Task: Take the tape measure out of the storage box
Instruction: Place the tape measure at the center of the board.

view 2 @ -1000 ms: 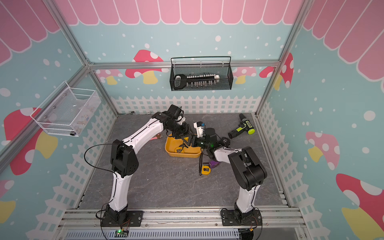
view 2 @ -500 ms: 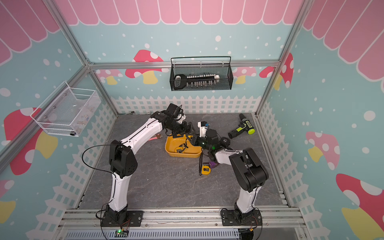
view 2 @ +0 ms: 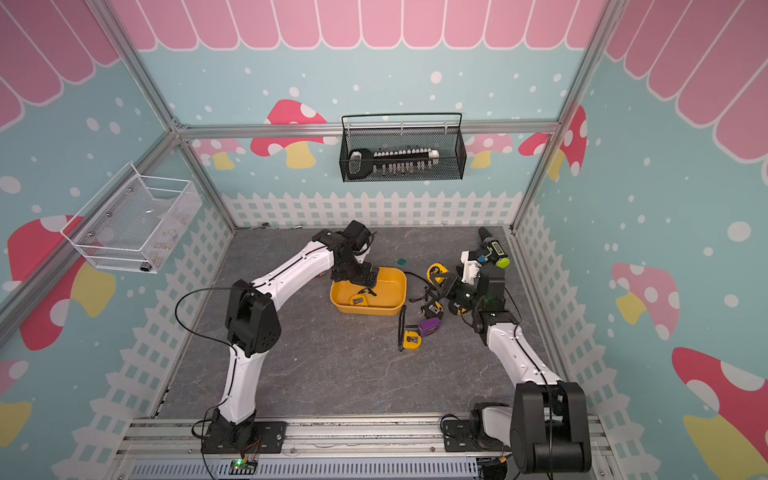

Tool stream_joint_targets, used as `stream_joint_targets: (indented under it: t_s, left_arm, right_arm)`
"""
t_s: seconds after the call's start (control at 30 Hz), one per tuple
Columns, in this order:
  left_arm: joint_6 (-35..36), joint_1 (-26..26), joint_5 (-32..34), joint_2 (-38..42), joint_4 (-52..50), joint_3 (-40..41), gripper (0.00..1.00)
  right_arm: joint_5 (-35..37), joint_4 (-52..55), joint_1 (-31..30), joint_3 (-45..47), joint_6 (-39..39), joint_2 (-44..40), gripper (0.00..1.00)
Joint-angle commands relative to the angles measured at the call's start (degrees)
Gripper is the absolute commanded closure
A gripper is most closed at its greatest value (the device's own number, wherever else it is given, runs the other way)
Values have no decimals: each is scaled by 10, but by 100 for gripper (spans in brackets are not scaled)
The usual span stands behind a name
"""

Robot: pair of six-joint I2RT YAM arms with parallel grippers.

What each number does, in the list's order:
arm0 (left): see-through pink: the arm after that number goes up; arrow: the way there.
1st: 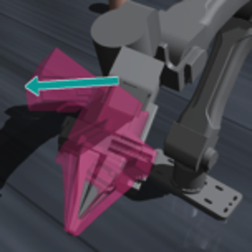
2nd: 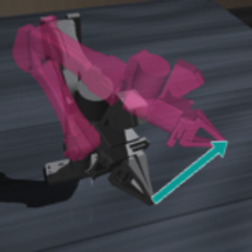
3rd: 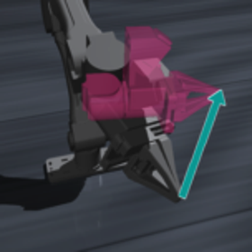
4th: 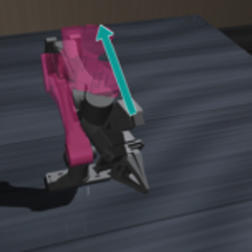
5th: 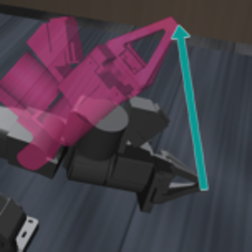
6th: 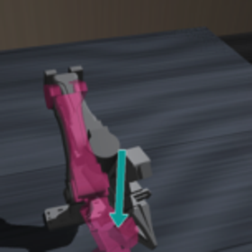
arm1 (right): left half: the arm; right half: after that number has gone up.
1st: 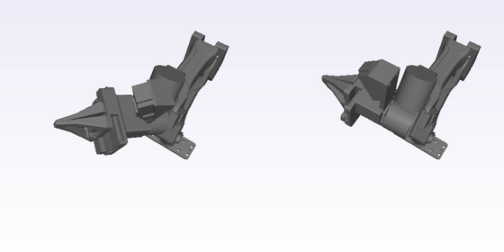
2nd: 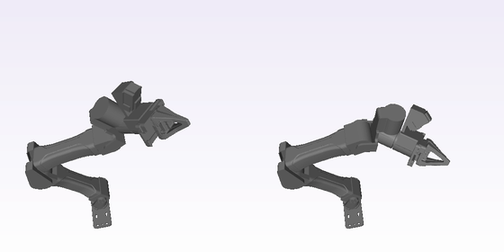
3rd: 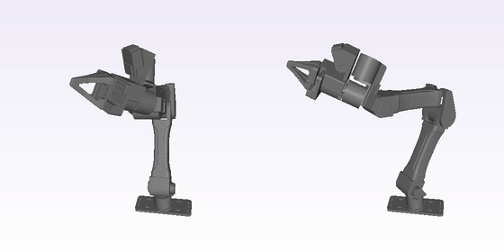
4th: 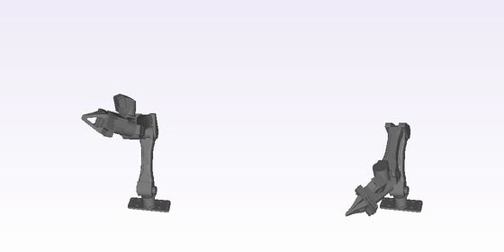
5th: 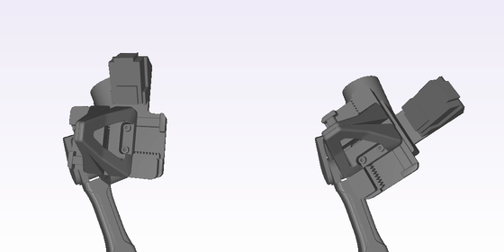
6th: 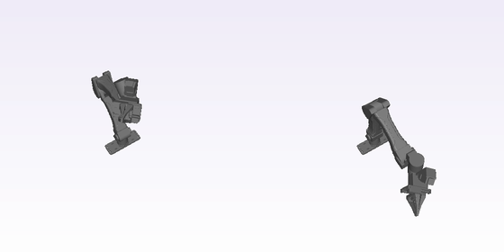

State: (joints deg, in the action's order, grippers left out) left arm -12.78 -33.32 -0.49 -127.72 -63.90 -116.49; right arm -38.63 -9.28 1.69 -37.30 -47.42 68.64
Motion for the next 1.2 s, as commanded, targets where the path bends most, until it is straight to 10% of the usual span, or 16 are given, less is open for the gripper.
stream_joint_targets:
  t_s: [0.0,0.63,0.97,1.17]
  left_arm:
    - [41,-18,33,-26,-30,-3,1]
    - [79,-41,42,-108,-59,-29,1]
    - [86,-45,53,-126,-62,-28,4]
    - [87,-44,54,-139,-62,-38,28]
  right_arm:
    - [-51,108,31,50,16,-6,87]
    - [-44,28,58,153,-11,104,78]
    - [2,170,101,111,64,25,25]
    - [43,303,106,19,156,-43,18]
